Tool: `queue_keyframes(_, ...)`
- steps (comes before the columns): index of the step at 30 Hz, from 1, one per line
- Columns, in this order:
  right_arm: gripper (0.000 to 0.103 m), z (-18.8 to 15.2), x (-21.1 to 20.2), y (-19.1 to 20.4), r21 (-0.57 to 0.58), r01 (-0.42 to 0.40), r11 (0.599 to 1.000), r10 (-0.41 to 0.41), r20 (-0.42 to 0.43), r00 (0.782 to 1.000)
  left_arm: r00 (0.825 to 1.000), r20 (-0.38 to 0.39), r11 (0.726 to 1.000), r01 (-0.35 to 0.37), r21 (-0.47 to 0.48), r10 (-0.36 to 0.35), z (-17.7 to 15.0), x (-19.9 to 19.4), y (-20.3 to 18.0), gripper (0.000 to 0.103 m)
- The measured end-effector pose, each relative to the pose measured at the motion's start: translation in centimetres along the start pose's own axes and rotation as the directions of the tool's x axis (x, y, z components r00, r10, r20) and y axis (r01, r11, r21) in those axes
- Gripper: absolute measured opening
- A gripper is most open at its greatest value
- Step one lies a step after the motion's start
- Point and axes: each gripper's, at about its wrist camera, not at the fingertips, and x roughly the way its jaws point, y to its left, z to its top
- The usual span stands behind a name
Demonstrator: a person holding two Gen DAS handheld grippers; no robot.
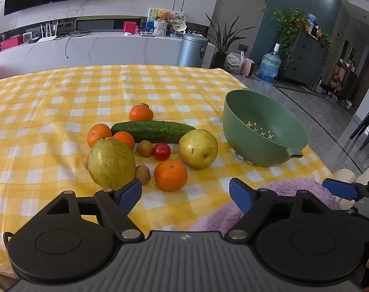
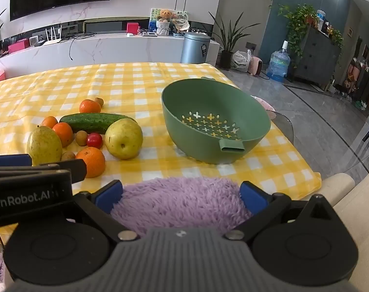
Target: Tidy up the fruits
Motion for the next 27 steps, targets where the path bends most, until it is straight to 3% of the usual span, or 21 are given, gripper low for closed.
queue_keyframes(27, 0.098, -0.01, -0.02, 0.05, -0.006, 0.004, 1.000, -0.004, -0.003, 1.000, 1.000, -0.006, 1.000, 0.003, -0.001, -0.003, -0.11, 0.13, 0.01, 0.096)
